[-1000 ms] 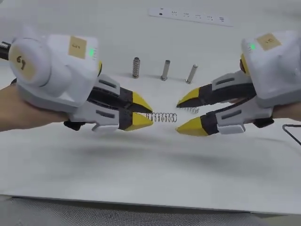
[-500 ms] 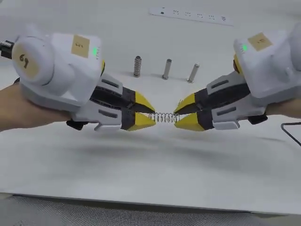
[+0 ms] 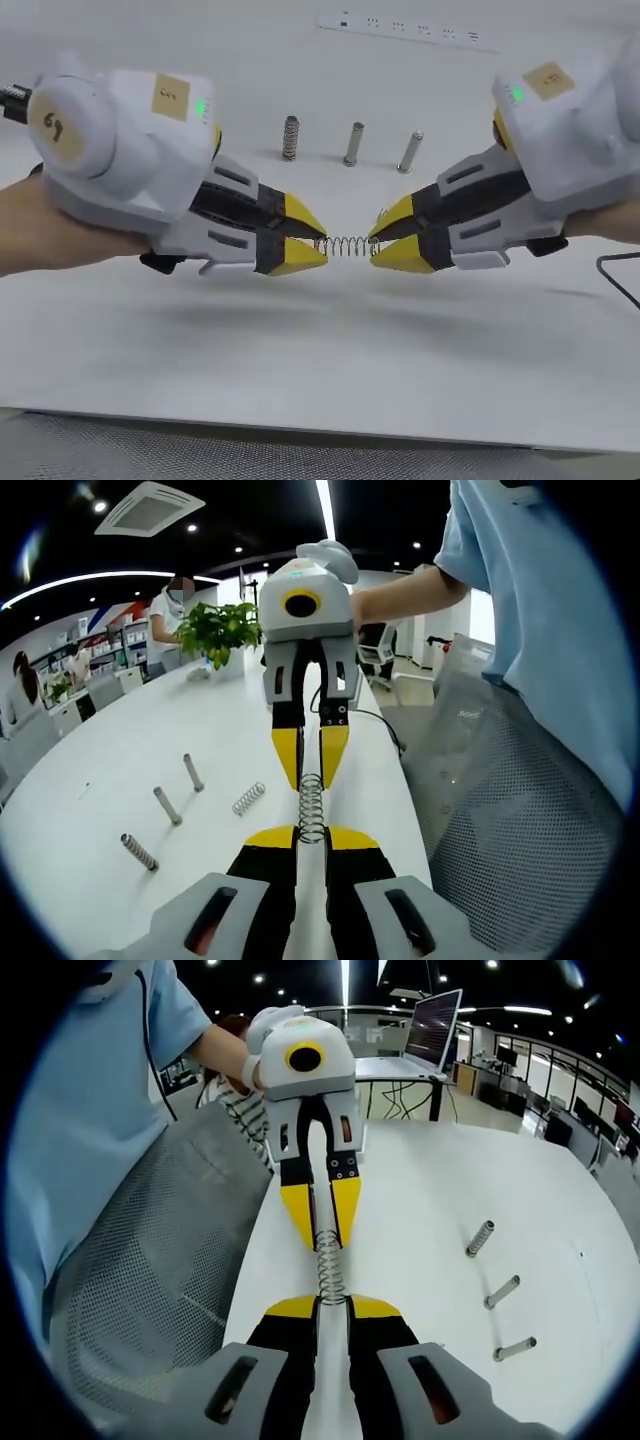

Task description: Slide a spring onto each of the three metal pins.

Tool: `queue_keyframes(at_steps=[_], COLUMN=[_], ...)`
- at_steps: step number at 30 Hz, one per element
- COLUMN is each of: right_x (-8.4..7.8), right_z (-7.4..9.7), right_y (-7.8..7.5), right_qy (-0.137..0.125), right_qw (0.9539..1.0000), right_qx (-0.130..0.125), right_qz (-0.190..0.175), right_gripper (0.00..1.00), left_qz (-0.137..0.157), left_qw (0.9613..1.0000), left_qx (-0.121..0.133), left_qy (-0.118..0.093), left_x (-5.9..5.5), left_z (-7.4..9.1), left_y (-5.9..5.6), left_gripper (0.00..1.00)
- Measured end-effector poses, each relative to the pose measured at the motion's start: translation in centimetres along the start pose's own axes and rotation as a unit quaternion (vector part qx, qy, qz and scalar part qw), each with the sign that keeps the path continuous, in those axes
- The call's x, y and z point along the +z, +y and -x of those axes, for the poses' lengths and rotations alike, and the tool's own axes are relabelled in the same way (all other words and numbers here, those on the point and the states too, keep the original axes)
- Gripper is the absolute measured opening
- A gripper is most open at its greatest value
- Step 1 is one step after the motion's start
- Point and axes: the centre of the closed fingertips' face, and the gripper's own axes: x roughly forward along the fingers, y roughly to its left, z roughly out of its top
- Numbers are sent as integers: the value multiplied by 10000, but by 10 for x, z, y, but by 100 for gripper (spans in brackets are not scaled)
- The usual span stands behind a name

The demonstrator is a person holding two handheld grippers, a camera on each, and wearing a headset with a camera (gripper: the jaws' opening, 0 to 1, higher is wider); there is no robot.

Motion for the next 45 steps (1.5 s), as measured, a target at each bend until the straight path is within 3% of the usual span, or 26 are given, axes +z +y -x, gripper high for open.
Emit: queue_keyframes(at_steps=[26, 42, 45], right_x=[29, 25, 26], right_z=[7, 7, 6], right_y=[3, 5, 4], right_qy=[-81, -8, -7], right_qw=[9998, 9998, 9998], right_qx=[10, 42, 20], right_qz=[202, 196, 193], right_gripper=[8, 8, 14], left_qz=[191, 169, 162], left_qw=[9998, 9999, 9999], left_qx=[-14, -33, -26], left_qy=[22, 14, 21], left_x=[-6, -7, -7], left_z=[-7, -8, -8], left_y=[1, 0, 1], left_gripper=[1, 1, 1])
